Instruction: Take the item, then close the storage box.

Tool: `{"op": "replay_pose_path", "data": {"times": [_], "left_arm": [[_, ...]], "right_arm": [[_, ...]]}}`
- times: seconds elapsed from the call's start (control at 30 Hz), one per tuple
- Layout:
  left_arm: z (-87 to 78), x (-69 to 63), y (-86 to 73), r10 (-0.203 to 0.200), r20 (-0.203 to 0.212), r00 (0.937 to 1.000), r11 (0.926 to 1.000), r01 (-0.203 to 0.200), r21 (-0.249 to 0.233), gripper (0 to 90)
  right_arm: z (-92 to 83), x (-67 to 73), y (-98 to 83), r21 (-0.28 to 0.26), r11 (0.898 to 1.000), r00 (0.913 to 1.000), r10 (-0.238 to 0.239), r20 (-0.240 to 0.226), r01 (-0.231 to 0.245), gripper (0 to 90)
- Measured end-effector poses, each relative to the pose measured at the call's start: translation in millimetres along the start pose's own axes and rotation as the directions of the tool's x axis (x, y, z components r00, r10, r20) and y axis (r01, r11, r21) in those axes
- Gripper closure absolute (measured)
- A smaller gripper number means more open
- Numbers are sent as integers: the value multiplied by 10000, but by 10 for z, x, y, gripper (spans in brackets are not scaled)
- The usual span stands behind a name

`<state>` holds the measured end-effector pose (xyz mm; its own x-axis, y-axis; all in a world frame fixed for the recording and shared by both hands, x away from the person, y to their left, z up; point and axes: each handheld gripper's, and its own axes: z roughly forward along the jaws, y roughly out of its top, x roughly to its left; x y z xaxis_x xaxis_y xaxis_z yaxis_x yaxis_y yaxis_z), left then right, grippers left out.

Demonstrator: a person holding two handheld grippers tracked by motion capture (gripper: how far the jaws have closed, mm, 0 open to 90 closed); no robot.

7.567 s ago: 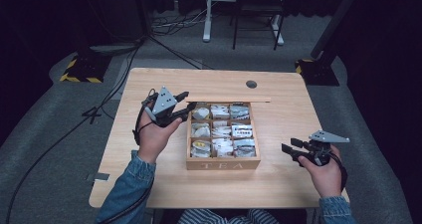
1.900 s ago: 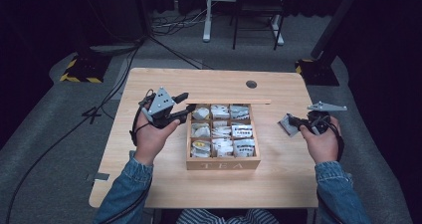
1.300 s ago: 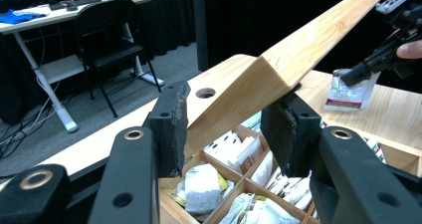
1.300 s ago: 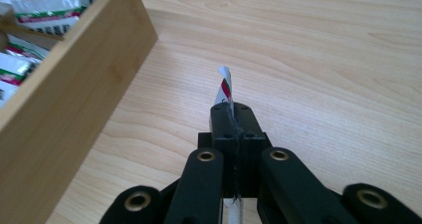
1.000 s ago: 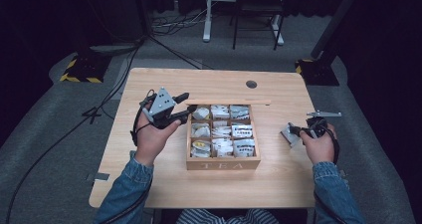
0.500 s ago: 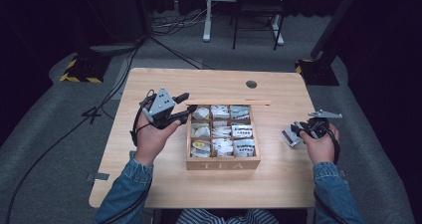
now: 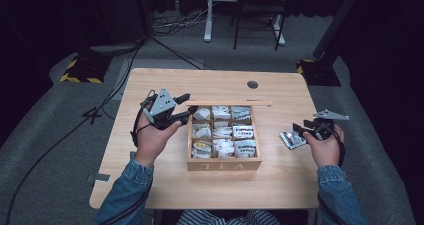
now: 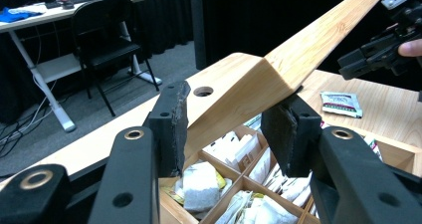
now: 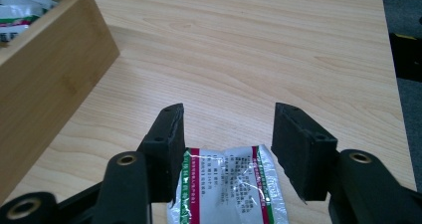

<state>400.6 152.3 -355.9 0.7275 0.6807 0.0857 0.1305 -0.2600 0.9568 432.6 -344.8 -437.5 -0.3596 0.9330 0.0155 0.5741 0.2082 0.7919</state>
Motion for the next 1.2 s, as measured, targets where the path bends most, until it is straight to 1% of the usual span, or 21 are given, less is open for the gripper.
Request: {"op": "replay_pose_path", "data": {"times": [0.17, 0.2, 0.3, 0.5, 0.73, 0.87, 0.93, 1.03, 1.1, 1.2], "left_arm": [[-4, -6, 0, 19, 2, 10000, 10000, -19, 58, 543], [-4, -8, 1, 24, -19, 10000, 10000, -24, 71, 542], [-3, -12, 5, 1, -18, 10000, 10000, 0, 91, 542], [-1, -11, 11, -14, -26, 10000, 9999, 14, 123, 541], [-6, -16, 13, 54, -30, 10000, 9998, -54, 200, 541], [-5, -22, 18, 56, -65, 10000, 9997, -54, 241, 540], [-9, -26, 21, 68, -11, 10000, 9994, -67, 329, 539], [-17, -40, 22, 177, 15, 9998, 9985, -177, 514, 541], [-25, -52, 26, 344, 19, 9994, 9971, -344, 685, 541], [-30, -77, 30, 506, -2, 9987, 9948, -504, 884, 542]], "right_arm": [[-142, 50, -64, -299, 9995, 9990, 9, -445, -22, 474], [-181, 65, -91, -369, 9993, 9986, 96, -524, -116, 474], [-256, 78, -155, -507, 9985, 9972, 157, -729, -194, 474], [-384, 113, -226, -627, 9980, 9952, -145, -967, 85, 474], [-511, 177, -316, -723, 9962, 9901, -575, -1281, 485, 471], [-525, 206, -412, -636, 9969, 9885, -544, -1412, 458, 470], [-520, 201, -467, -562, 9972, 9874, -578, -1474, 500, 469], [-504, 139, -532, -334, 9985, 9873, -472, -1518, 426, 470], [-506, 94, -567, -165, 9993, 9899, -343, -1378, 324, 470], [-498, 48, -619, -51, 9997, 9915, -223, -1281, 218, 469]]}}
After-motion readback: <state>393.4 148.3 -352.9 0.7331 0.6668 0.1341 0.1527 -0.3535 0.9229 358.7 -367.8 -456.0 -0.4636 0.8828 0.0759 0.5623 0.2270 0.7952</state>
